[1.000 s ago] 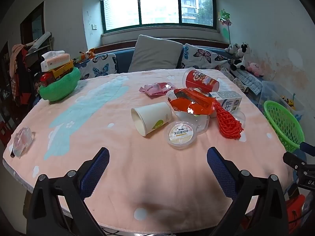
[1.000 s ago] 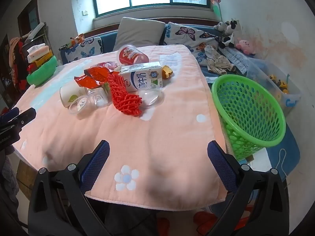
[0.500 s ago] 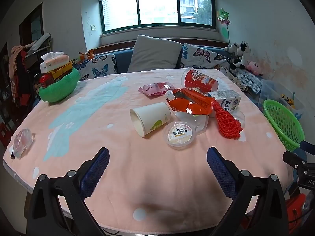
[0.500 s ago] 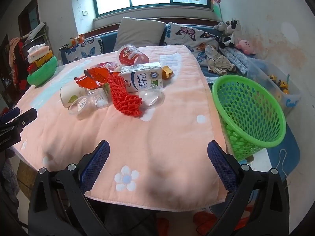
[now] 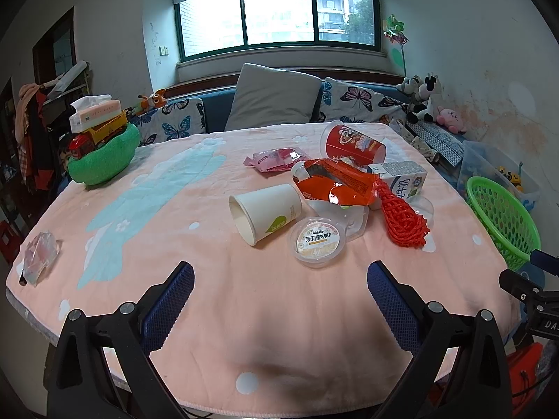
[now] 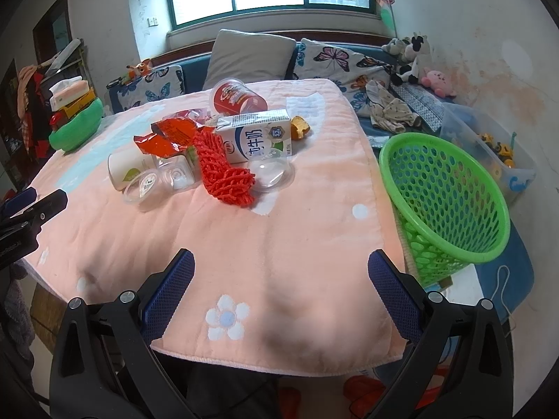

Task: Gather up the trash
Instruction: 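Move both tools toward the trash items on the table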

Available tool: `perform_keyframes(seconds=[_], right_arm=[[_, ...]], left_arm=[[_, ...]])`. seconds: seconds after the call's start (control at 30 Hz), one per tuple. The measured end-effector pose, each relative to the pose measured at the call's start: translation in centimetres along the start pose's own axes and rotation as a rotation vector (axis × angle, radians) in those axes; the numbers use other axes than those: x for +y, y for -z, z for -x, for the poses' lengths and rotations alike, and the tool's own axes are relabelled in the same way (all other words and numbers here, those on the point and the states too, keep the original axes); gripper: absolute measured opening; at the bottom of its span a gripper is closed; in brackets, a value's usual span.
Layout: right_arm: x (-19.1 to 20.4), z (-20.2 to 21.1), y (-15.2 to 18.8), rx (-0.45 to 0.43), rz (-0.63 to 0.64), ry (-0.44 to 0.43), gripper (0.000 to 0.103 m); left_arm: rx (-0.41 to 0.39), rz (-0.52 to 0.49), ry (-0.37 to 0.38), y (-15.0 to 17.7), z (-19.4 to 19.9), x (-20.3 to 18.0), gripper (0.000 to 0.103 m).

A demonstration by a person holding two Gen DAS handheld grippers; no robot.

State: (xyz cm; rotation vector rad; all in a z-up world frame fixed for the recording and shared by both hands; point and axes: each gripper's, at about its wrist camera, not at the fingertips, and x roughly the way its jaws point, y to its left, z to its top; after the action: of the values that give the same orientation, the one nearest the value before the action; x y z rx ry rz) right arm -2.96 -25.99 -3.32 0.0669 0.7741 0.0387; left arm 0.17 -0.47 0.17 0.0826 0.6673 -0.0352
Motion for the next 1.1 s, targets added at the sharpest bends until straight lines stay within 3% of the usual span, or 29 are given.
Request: perform_keyframes(seconds=[1.1], right_arm=[[0.28, -0.54, -0.10, 0.006, 0.006, -0.011, 0.099]], left_arm=[[0.008, -0.009, -0.004, -0.37, -0.91, -0.36, 0.096]])
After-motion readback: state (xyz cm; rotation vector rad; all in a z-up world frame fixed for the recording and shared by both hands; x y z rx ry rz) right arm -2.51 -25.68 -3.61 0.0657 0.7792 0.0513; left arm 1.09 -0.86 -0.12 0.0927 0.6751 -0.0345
